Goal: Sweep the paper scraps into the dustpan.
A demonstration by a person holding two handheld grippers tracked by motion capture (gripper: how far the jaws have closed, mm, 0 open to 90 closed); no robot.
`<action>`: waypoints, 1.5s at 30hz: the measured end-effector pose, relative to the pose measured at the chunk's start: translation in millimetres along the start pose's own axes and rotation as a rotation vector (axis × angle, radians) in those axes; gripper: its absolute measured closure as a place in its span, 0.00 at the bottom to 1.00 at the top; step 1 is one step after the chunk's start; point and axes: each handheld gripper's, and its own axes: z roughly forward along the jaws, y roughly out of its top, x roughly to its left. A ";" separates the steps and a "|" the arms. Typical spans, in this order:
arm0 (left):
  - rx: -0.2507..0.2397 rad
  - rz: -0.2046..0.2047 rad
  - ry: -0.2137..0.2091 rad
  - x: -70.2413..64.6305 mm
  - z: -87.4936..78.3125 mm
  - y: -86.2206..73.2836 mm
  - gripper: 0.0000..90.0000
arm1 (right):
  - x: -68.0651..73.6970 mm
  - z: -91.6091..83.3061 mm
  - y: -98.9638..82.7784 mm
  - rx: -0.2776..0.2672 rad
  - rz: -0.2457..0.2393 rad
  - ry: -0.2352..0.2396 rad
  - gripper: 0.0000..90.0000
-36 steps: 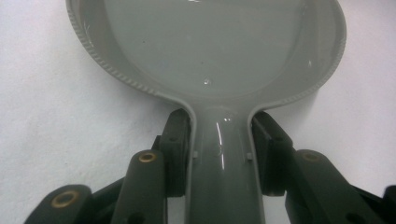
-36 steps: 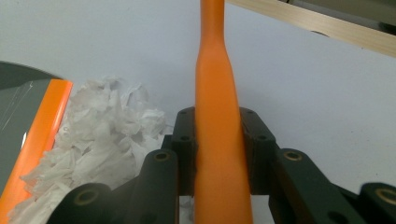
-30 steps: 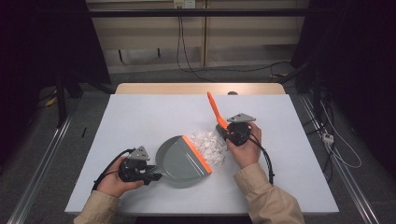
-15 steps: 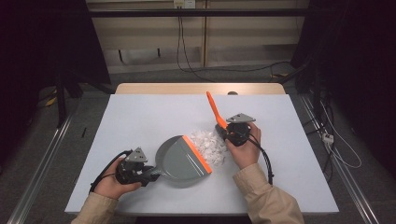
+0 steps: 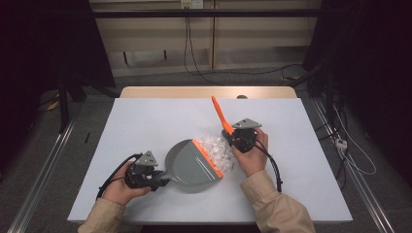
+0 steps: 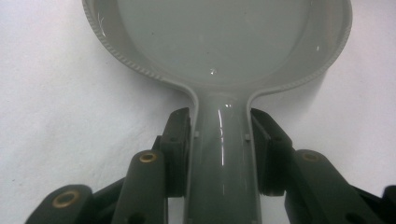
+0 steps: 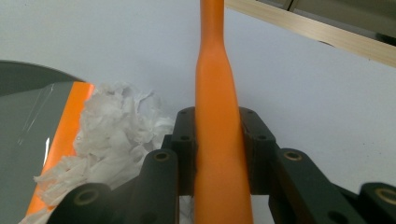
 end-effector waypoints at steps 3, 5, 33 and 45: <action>0.000 0.001 -0.002 1.0 0.1 0.9 0.69 | 2.4 0.2 0.2 -0.002 -0.003 0.008 0.80; -0.003 -0.003 -0.004 1.2 0.8 1.0 0.69 | 4.1 0.3 0.2 -0.004 -0.011 0.014 0.80; -0.001 0.005 -0.010 -0.3 4.4 4.4 0.69 | 26.0 0.8 3.8 -0.019 -0.024 0.076 0.80; -0.010 0.000 -0.008 -1.1 6.8 6.9 0.69 | 30.4 0.8 4.7 -0.023 -0.016 0.103 0.80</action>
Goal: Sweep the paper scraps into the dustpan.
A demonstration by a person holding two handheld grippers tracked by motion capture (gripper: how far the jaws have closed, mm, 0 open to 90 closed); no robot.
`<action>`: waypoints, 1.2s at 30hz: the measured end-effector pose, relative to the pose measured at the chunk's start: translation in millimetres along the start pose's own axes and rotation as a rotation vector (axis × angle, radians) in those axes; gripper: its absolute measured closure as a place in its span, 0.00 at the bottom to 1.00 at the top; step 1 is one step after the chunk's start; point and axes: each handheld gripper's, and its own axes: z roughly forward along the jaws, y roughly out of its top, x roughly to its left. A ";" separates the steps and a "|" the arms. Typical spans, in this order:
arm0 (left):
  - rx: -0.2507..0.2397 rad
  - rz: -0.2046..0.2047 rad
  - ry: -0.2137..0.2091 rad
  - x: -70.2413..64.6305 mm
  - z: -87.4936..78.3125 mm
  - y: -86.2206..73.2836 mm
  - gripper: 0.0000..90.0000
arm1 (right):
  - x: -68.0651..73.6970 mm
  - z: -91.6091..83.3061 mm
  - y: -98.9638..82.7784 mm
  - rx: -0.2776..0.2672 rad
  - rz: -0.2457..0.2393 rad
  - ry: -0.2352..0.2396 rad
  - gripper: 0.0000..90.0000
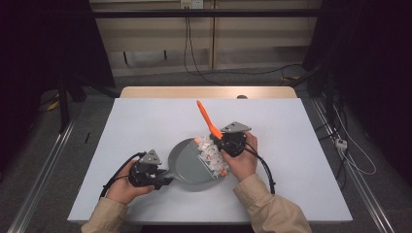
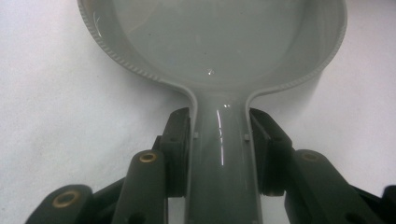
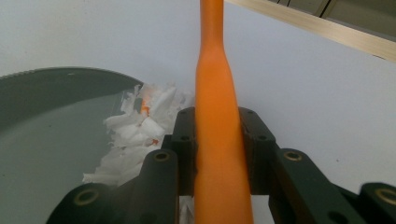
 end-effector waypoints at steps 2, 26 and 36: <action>0.003 0.001 -0.003 -0.3 0.8 0.9 0.69 | 0.5 0.0 0.2 -0.001 0.002 0.005 0.80; -0.028 -0.030 0.014 -3.8 9.5 7.8 0.69 | 11.6 0.0 1.5 -0.013 -0.007 0.046 0.80; -0.030 -0.035 0.011 -3.5 9.7 7.7 0.69 | 18.2 -1.7 2.8 -0.019 -0.031 0.041 0.80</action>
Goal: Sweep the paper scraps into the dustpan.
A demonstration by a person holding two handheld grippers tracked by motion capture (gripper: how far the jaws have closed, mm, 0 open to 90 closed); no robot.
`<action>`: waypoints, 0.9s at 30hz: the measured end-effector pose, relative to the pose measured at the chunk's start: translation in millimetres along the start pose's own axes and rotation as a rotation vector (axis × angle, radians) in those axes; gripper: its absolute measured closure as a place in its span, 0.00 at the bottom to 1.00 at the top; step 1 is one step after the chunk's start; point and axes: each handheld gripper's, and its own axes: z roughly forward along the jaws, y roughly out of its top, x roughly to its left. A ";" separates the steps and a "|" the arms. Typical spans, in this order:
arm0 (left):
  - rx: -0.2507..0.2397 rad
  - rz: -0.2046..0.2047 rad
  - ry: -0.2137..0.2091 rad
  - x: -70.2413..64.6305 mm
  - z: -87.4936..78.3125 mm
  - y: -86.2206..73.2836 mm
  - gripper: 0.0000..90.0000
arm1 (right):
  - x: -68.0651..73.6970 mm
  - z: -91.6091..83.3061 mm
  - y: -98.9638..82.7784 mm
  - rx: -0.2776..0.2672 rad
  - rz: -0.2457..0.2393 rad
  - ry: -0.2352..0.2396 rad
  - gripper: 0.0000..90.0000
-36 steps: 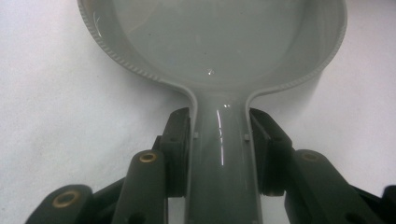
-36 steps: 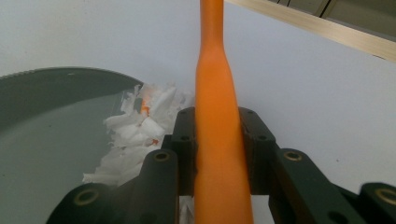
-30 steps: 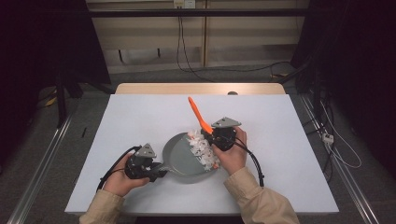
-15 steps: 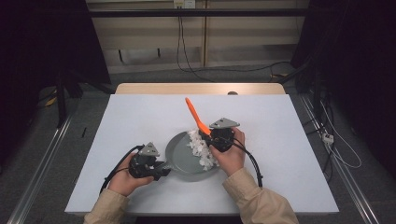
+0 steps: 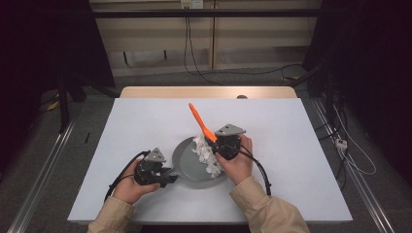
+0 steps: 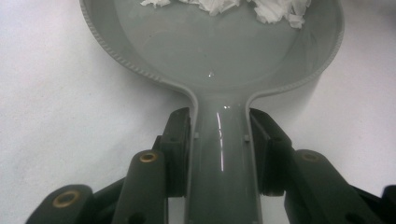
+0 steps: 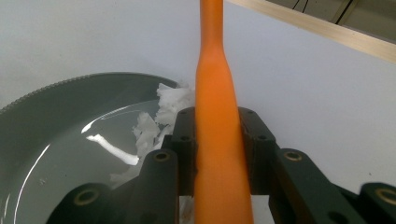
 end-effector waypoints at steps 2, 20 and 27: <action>0.000 -0.001 -0.001 0.0 0.0 0.0 0.70 | 1.3 -1.0 0.8 -0.008 0.002 0.005 0.80; -0.002 -0.005 -0.002 0.6 -0.2 -0.6 0.69 | 16.0 -5.4 7.6 -0.041 0.003 0.107 0.80; -0.003 -0.005 -0.002 1.1 -0.7 -1.1 0.69 | 5.7 -17.2 14.9 -0.080 0.025 0.095 0.80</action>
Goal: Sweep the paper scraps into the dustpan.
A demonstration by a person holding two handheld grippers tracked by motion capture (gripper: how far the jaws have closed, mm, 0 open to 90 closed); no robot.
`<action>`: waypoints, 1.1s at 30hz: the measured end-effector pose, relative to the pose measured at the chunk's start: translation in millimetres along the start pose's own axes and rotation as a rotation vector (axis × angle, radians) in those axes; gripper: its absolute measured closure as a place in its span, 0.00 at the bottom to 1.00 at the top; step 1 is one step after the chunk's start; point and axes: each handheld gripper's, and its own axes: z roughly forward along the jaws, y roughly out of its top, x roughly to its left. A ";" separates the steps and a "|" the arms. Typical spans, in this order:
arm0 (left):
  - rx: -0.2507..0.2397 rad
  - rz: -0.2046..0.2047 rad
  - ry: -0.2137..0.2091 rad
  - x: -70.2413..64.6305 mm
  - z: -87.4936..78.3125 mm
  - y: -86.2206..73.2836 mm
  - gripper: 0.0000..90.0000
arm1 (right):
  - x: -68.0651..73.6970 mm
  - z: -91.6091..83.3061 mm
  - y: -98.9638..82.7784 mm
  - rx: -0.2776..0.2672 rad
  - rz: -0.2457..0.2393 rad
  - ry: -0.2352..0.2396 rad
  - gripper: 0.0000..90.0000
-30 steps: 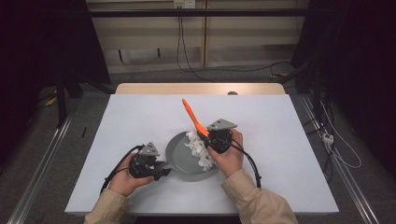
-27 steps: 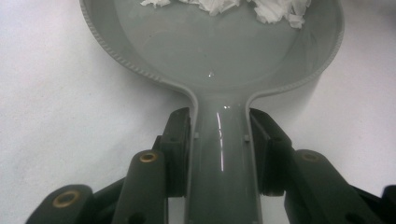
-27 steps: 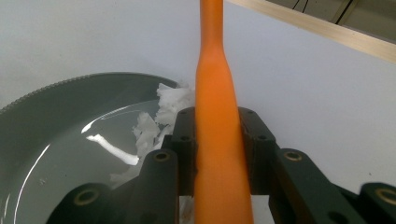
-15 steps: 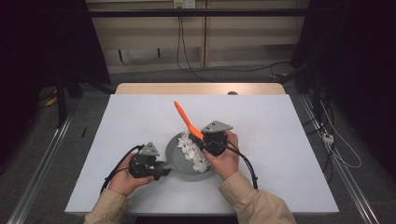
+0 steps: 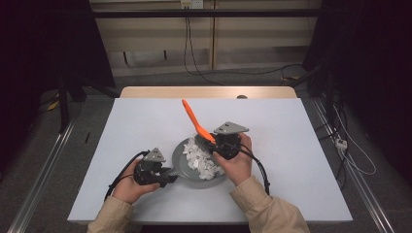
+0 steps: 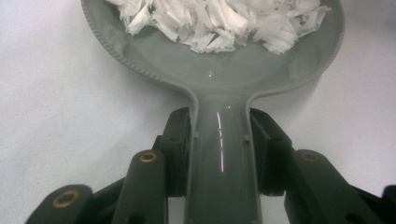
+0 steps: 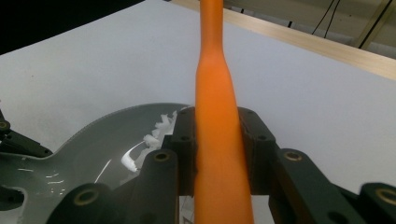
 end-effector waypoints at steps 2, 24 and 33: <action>0.003 0.003 0.000 0.6 -0.6 -0.2 0.69 | -4.7 -2.8 0.8 -0.008 0.009 -0.012 0.80; -0.008 0.001 -0.009 4.0 -9.9 -4.2 0.69 | -36.1 -7.7 -2.9 -0.012 0.060 -0.101 0.80; 0.011 0.002 -0.025 7.6 -11.0 -10.5 0.69 | -46.0 5.3 -8.7 0.021 0.049 -0.142 0.80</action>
